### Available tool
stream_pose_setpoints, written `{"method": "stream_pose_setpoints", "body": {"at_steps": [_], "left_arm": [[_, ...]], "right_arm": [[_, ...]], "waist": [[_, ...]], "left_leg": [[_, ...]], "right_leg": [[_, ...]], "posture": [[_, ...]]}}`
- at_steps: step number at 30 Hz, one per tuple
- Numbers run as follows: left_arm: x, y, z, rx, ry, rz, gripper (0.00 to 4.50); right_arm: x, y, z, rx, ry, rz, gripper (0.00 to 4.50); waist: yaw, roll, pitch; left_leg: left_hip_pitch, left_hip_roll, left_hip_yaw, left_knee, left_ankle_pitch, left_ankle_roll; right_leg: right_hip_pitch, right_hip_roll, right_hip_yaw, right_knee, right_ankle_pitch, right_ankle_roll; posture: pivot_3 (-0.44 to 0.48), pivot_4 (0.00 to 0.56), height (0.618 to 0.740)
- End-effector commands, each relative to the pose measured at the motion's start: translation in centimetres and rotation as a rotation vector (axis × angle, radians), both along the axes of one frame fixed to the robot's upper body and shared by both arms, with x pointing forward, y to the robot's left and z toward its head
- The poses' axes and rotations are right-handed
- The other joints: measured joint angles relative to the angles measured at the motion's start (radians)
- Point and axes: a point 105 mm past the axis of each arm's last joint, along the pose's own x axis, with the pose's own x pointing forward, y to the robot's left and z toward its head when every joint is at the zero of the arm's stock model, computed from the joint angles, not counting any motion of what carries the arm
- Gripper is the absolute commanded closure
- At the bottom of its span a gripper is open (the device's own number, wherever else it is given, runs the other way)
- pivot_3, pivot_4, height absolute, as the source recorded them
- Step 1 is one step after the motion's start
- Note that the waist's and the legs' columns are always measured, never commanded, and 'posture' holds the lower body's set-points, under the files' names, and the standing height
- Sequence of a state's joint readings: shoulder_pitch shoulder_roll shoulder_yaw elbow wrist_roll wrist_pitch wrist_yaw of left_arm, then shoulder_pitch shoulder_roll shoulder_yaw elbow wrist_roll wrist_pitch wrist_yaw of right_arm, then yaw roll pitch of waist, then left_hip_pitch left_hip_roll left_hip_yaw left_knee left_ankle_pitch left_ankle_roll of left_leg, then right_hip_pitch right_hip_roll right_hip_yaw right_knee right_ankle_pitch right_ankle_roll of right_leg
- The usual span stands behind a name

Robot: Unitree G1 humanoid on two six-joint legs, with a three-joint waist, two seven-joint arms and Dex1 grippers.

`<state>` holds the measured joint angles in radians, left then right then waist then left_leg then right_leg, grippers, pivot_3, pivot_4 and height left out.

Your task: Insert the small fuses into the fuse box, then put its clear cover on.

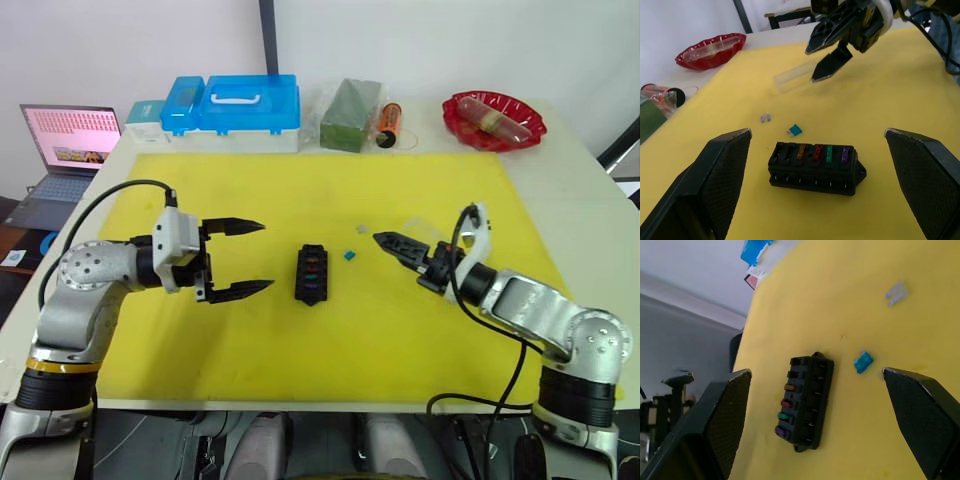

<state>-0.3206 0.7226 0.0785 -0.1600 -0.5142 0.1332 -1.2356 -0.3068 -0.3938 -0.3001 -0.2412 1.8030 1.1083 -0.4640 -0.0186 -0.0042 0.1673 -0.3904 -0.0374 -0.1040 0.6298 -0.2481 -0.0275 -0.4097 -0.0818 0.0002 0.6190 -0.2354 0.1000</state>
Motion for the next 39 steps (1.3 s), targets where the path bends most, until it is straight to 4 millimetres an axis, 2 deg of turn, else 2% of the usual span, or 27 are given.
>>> {"method": "stream_pose_setpoints", "body": {"at_steps": [1, 7, 15, 24, 31, 39], "left_arm": [[-0.3, -0.6, 1.2, -0.033, -0.029, -0.022, 0.00], [-0.3, -0.6, 1.2, -0.034, -0.022, -0.014, 0.00], [-0.6, -0.9, 0.9, -0.015, -0.029, -0.032, 0.00], [-0.7, -0.9, 0.7, 0.002, -0.040, -0.034, 0.00], [-0.7, -0.7, 0.8, -0.003, -0.043, -0.026, 0.00], [-0.7, -0.9, 0.7, -0.008, -0.041, -0.031, 0.00]], "right_arm": [[0.4, 1.3, 0.0, 0.092, 0.049, 0.000, 0.03], [0.9, 3.0, -1.3, 0.150, 0.129, 0.014, 0.03], [2.8, 4.6, -2.8, 0.164, 0.149, -0.031, 0.03], [3.5, 4.4, -4.1, 0.128, 0.142, -0.100, 0.03], [4.0, 2.7, -4.7, 0.085, 0.143, -0.202, 0.03], [4.4, 2.8, -5.2, 0.091, 0.159, -0.240, 0.03]], "waist": [[0.000, 0.000, 0.000], [0.000, 0.000, 0.000], [-0.001, 0.000, 0.000], [-0.001, 0.000, 0.000], [0.003, 0.000, 0.000], [0.002, 0.000, 0.000]], "left_leg": [[0.000, 0.000, 0.000, 0.000, 0.000, 0.000], [0.000, 0.000, 0.000, 0.000, 0.000, 0.000], [0.000, 0.000, 0.000, 0.000, 0.000, 0.000], [0.001, 0.000, 0.000, 0.000, 0.000, 0.000], [0.001, 0.000, 0.000, 0.000, 0.000, 0.000], [0.001, 0.000, 0.000, 0.001, 0.000, 0.000]], "right_leg": [[0.000, 0.000, 0.000, 0.000, 0.000, 0.000], [0.000, 0.000, 0.000, 0.000, 0.000, 0.000], [0.000, 0.001, 0.000, 0.000, 0.000, 0.000], [0.000, 0.001, 0.000, 0.000, 0.000, 0.000], [0.000, 0.001, 0.000, 0.001, -0.001, -0.001], [0.001, 0.001, 0.000, 0.001, -0.002, -0.003]], "posture": [[0.000, 0.150, 0.740], [0.000, 0.150, 0.740], [0.000, 0.150, 0.740], [0.000, 0.150, 0.740], [0.000, 0.150, 0.740], [0.000, 0.150, 0.740]]}}
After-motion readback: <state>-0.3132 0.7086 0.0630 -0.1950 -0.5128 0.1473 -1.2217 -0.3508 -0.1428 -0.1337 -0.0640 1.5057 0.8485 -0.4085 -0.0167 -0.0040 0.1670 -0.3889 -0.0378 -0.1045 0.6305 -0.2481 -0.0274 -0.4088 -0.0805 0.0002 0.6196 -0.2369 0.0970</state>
